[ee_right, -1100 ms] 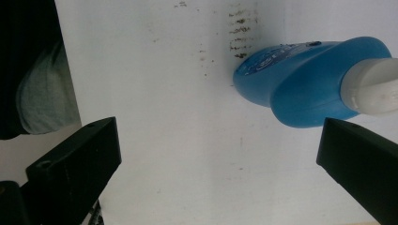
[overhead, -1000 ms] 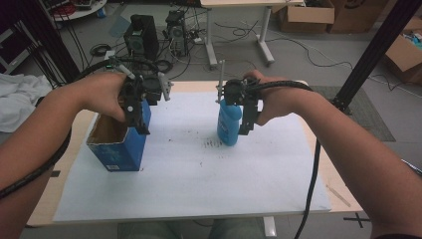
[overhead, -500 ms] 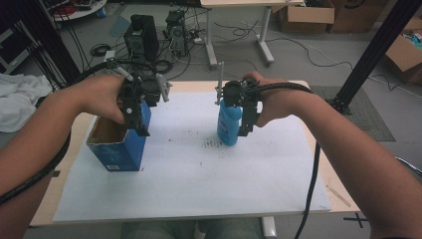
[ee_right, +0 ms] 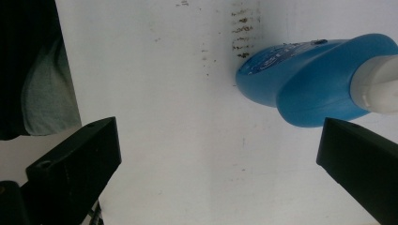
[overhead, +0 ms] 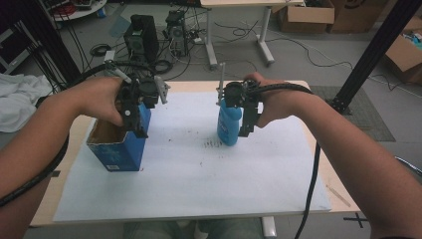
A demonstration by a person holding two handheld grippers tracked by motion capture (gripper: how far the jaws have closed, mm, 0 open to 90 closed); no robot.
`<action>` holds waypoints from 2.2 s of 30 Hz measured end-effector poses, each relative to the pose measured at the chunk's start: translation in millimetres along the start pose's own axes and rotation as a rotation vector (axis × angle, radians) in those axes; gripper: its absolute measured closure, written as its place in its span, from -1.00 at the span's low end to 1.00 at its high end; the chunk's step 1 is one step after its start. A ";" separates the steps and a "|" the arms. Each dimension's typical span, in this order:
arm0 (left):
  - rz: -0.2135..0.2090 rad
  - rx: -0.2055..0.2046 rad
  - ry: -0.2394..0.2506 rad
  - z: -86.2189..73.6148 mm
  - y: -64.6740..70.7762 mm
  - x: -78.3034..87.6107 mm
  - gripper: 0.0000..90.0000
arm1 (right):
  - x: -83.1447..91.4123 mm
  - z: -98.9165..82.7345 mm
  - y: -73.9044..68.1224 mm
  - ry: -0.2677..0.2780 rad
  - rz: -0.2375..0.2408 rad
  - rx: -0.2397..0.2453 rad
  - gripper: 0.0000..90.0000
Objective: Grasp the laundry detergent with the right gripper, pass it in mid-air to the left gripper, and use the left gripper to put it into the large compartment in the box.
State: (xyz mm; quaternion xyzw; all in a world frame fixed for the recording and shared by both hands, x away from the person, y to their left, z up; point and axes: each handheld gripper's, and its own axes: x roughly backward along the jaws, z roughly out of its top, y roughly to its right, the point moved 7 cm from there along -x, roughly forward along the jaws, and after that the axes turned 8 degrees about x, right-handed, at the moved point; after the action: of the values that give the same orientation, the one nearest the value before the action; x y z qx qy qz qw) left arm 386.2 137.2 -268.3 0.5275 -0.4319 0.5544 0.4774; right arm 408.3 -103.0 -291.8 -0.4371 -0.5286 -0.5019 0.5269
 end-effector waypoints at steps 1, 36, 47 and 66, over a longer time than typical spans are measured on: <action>0.000 -0.002 -0.002 0.1 0.0 0.8 -1.00 | -0.4 -0.7 0.8 -0.003 0.000 0.003 -1.00; 0.012 -0.029 0.028 -5.1 5.6 -0.5 -1.00 | -14.0 -63.1 -19.0 0.778 -0.356 -0.512 -1.00; 0.017 -0.048 0.038 0.7 4.6 1.0 -1.00 | -83.6 -95.7 -29.8 0.783 -0.381 -0.701 -1.00; 0.022 -0.031 0.039 -14.1 12.4 3.3 -1.00 | -141.6 -56.1 17.8 0.896 -0.439 -0.854 -1.00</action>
State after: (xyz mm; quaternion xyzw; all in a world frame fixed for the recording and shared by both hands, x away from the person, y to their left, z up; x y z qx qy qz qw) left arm 371.6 149.2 -265.7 0.5043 -0.4368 0.5632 0.4876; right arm 441.4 -147.2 -434.9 -0.2382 -0.0892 -0.8969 0.3617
